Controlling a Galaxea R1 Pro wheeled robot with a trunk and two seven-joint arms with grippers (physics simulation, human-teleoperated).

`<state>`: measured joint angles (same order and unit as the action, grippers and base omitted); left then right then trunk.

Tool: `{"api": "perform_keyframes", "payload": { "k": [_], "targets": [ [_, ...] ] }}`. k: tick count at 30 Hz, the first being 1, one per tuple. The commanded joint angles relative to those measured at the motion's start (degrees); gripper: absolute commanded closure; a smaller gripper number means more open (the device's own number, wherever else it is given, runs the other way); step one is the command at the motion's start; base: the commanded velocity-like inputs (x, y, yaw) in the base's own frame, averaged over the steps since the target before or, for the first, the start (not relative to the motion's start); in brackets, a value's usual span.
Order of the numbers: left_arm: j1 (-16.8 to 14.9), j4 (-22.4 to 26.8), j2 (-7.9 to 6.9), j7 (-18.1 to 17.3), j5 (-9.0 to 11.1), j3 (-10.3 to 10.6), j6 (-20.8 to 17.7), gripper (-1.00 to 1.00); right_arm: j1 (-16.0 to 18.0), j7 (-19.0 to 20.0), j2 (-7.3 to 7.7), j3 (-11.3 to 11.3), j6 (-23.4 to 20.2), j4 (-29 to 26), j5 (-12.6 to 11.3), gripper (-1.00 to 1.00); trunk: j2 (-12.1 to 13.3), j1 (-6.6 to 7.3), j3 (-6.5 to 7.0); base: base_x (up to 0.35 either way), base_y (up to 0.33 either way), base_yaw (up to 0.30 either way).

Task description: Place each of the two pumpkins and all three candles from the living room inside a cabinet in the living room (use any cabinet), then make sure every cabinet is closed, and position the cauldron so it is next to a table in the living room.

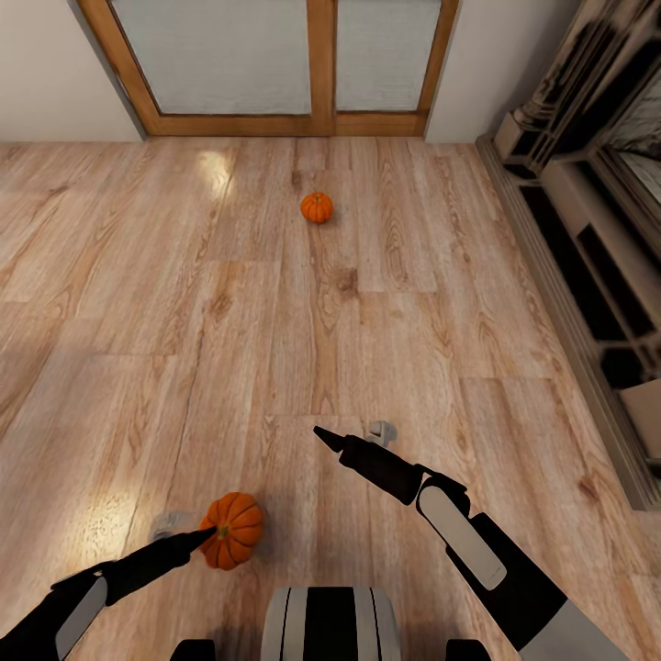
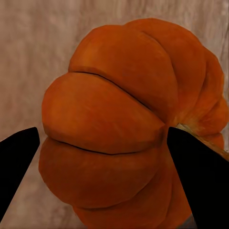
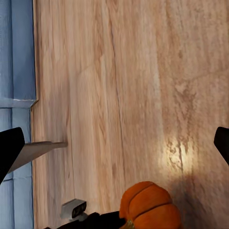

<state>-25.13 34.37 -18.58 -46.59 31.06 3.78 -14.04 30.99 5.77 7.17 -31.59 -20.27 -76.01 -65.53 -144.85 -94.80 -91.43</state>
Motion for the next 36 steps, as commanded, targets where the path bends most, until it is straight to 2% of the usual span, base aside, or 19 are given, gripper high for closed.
{"api": "perform_keyframes", "payload": {
  "k": [1,5,8,12,17,21,27,32,36],
  "targets": [
    [0.0,0.0,-0.63,-1.4,0.6,0.2,-0.5,1.00,0.0,0.0,0.04,0.0,-0.1,0.0,-0.3,-1.00,0.0,0.03,0.19,0.000,0.000,0.000],
    [0.0,0.0,-1.65,-3.8,1.1,0.2,-0.6,1.00,0.0,0.0,0.04,0.0,-0.1,0.1,-0.3,-1.00,0.1,0.14,1.08,0.000,0.000,0.000],
    [0.0,0.0,-2.89,-6.2,3.3,0.2,-0.9,1.00,0.0,0.0,0.04,0.0,-0.1,0.1,-0.1,-1.00,0.1,0.21,1.74,0.000,0.000,0.000],
    [0.0,0.0,-4.26,-9.0,4.8,0.2,-2.9,1.00,0.0,0.0,0.04,0.0,-0.1,0.1,0.0,-1.00,0.1,0.32,2.63,0.000,0.000,0.000],
    [0.0,0.0,-5.73,-12.1,5.1,0.2,-3.8,1.00,0.0,0.0,0.04,0.0,-0.1,0.2,0.3,-1.00,0.2,0.45,3.73,0.000,0.000,0.000],
    [0.0,0.0,-5.91,-12.7,5.2,-0.1,-5.9,1.00,0.0,0.0,-0.04,0.0,-0.1,0.5,0.4,-1.00,0.3,0.55,4.62,0.000,0.000,0.000],
    [0.0,0.1,-6.15,-13.1,5.2,-2.1,-7.3,1.00,0.0,0.0,-0.05,0.0,-0.1,0.7,0.3,-1.00,0.3,0.70,5.95,0.000,0.000,0.000],
    [0.0,1.1,-8.41,-19.9,5.0,-2.5,-12.5,1.00,0.0,0.0,-0.03,0.0,-0.1,0.5,0.3,-1.00,0.4,0.73,6.17,0.000,0.000,0.000],
    [0.0,1.2,-8.71,-21.2,4.9,-2.6,-14.0,1.00,0.0,0.0,0.03,0.0,-0.1,0.4,0.3,-1.00,0.4,0.73,6.17,0.000,0.000,0.000]
  ]
}}
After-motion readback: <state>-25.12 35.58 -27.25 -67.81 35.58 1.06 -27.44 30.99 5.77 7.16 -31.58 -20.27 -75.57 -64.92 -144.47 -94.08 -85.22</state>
